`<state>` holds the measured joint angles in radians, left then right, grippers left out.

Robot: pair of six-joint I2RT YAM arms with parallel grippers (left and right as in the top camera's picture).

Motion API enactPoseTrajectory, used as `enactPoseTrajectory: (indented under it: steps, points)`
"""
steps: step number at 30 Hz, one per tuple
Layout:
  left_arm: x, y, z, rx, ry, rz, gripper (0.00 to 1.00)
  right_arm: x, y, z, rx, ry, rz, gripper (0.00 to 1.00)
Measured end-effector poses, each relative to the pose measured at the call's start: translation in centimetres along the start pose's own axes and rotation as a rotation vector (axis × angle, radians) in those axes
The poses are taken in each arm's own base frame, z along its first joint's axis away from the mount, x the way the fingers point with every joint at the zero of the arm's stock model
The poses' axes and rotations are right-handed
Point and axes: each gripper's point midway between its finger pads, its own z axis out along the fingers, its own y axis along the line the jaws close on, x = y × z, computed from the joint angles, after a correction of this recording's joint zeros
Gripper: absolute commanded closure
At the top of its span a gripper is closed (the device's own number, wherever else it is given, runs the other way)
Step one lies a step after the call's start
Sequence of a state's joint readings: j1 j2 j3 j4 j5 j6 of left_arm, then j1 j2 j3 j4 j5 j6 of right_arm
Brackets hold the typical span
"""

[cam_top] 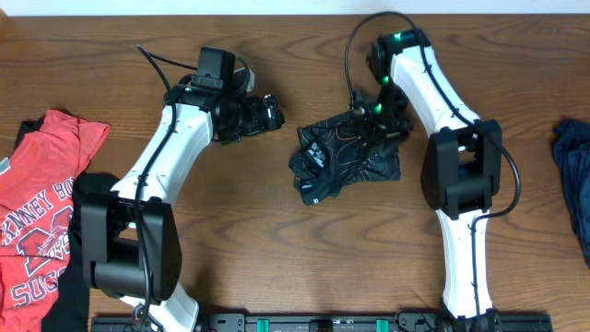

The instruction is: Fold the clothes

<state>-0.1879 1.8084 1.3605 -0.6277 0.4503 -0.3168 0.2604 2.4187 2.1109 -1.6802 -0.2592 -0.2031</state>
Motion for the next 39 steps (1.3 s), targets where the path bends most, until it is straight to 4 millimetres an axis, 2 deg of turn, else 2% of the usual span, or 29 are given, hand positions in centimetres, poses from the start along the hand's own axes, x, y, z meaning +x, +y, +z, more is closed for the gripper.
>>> enactPoseTrajectory:
  steps: [3, 6, 7, 10, 11, 12, 13, 14, 15, 19, 25, 27, 28, 29, 34, 39]
  points:
    - [0.0, 0.0, 0.0, 0.000, 0.000, 0.000, 0.06, 0.1, -0.4, 0.9, -0.001, 0.015, 0.027, 0.32]
    - [0.0, 0.0, 0.0, 0.000, 0.000, 0.000, 0.06, -0.3, -0.9, 1.9, -0.001, 0.008, 0.054, 0.46]
    - [0.0, 0.0, 0.0, 0.000, 0.000, 0.000, 0.06, -0.5, -1.2, 2.4, 0.000, 0.002, 0.066, 0.48]
    - [0.1, 0.0, 0.0, -0.001, 0.002, -0.001, 0.06, -0.9, -2.0, 3.7, -0.001, -0.010, 0.108, 0.45]
    - [0.1, 0.0, 0.0, 0.000, 0.003, -0.001, 0.05, -1.0, -2.2, 4.1, -0.003, -0.013, 0.125, 0.53]
    - [0.1, 0.0, 0.0, 0.001, 0.003, -0.001, 0.06, -1.1, -2.3, 4.2, -0.009, -0.022, 0.140, 0.69]
    - [0.1, 0.0, 0.0, 0.002, 0.004, -0.001, 0.06, -1.3, -2.4, 4.2, -0.007, -0.044, 0.154, 0.91]
    - [0.1, 0.0, 0.0, 0.001, 0.006, -0.002, 0.05, -1.5, -2.5, 4.2, -0.003, -0.058, 0.172, 0.95]
    - [0.2, 0.0, 0.0, 0.001, 0.008, -0.003, 0.05, -1.6, -2.6, 4.3, 0.001, -0.066, 0.186, 0.94]
    - [0.5, 0.0, 0.0, 0.002, 0.020, -0.007, 0.06, -1.5, -3.0, 4.4, -0.001, -0.068, 0.267, 0.77]
    - [0.7, -1.2, 0.1, 0.050, 0.031, 0.008, 0.05, -1.2, -3.0, 4.6, 0.006, -0.078, 0.311, 0.78]
    - [0.8, -2.4, 0.3, 0.093, 0.032, 0.029, 0.05, -1.1, -3.1, 4.5, 0.011, -0.080, 0.314, 0.76]
    - [0.9, -3.3, 0.3, 0.124, 0.034, 0.044, 0.05, -1.2, -3.1, 4.5, 0.013, -0.081, 0.317, 0.69]
    - [1.0, -4.4, 0.4, 0.163, 0.038, 0.064, 0.05, -1.2, -3.1, 4.5, 0.010, -0.082, 0.324, 0.66]
    - [3.5, -8.9, 0.8, 0.294, 0.110, 0.136, 0.05, -1.4, -3.3, 4.0, 0.029, -0.121, 0.316, 0.63]
    - [6.0, -10.8, 1.5, 0.331, 0.189, 0.157, 0.05, -1.7, -4.0, 1.7, 0.075, -0.210, 0.315, 0.56]
